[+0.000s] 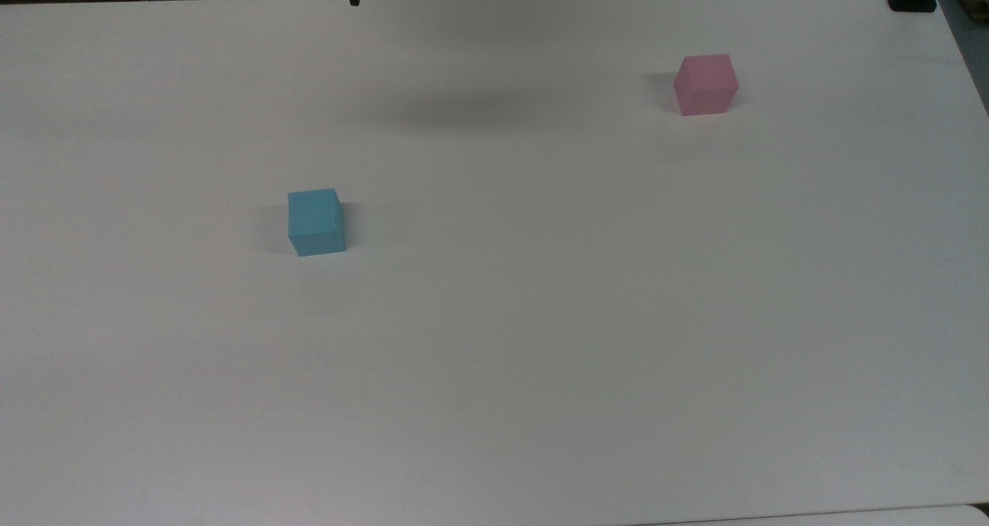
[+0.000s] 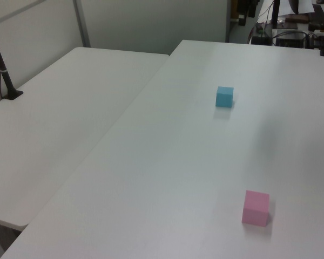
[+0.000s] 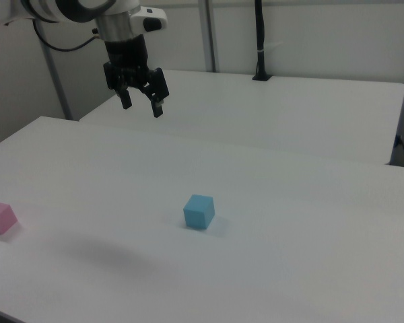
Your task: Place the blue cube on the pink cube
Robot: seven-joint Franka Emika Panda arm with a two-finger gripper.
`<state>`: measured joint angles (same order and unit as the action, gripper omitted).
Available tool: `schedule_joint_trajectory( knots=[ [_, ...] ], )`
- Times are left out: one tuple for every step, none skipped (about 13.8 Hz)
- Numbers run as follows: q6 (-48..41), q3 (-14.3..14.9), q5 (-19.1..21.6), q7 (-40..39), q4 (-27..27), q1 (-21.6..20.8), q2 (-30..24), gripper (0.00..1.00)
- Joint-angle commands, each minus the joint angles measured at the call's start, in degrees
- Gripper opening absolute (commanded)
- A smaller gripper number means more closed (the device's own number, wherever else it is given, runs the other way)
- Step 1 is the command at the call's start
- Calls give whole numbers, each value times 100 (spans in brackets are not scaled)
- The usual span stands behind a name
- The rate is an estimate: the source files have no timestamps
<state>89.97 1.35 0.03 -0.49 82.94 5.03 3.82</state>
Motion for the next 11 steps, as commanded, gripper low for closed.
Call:
schedule_joint_trajectory(
  knots=[
    [-58,-3,-37,84,213,-142,-135,100],
    [-67,14,-38,58,196,-143,-135,100],
    [-102,23,-38,-30,196,-134,-135,100],
    [-111,32,-38,-22,187,-143,-135,100],
    [-120,32,-46,-22,187,-143,-135,100],
    [-120,24,-64,-30,187,-143,-135,100],
    [-120,15,-99,-31,187,-143,-135,100],
    [-137,15,-134,-196,187,-134,-144,100],
    [-207,41,-134,-398,187,-125,-136,100],
    [-364,76,-117,-722,178,-116,-153,100],
    [-427,85,-99,-890,178,-99,-179,100]
  ],
)
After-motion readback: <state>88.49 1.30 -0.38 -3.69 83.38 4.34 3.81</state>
